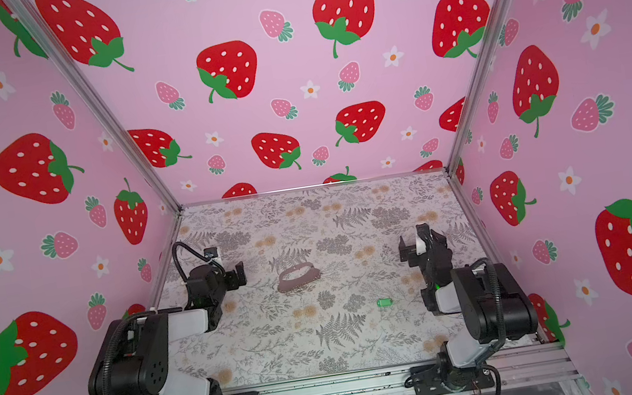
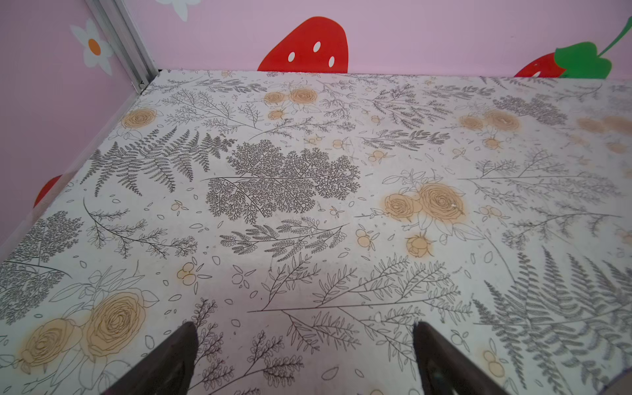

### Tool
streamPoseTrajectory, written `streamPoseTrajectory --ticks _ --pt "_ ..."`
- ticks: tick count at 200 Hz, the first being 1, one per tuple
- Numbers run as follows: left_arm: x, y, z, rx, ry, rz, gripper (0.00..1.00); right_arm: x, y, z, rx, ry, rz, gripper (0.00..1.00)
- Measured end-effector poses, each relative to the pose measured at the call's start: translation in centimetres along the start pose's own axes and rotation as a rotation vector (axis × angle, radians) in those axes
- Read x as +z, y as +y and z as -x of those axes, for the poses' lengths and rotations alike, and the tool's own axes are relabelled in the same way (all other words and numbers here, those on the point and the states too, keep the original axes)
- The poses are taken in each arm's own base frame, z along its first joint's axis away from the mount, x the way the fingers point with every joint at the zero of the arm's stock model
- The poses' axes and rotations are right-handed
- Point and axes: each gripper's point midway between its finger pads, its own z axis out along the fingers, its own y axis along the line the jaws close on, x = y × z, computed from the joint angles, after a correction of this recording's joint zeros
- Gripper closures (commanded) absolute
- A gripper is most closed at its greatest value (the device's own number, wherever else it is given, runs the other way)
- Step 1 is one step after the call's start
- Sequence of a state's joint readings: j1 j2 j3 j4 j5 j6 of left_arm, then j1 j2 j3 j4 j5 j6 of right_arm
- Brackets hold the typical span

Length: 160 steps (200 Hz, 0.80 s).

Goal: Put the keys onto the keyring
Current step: 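Move both grippers toward the metal keyring plate on the table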

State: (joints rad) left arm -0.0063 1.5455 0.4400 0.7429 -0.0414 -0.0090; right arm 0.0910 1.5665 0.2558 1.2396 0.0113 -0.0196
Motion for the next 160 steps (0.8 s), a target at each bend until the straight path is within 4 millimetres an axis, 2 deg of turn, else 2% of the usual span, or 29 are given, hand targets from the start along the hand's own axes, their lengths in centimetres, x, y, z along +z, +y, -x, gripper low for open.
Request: streamPoseTrajectory --ticks 135,143,160 --pt "0.0 0.01 -0.01 -0.003 0.0 -0.003 0.0 0.0 -0.1 -0.01 0.0 0.001 -0.006 0.01" --pt "0.0 0.02 -0.01 -0.005 0.0 -0.004 0.05 0.0 -0.08 -0.01 0.0 0.001 -0.005 0.01" --pt "-0.01 -0.05 -0.16 -0.008 0.016 -0.009 0.06 -0.02 0.15 0.0 -0.006 0.001 0.008 0.01"
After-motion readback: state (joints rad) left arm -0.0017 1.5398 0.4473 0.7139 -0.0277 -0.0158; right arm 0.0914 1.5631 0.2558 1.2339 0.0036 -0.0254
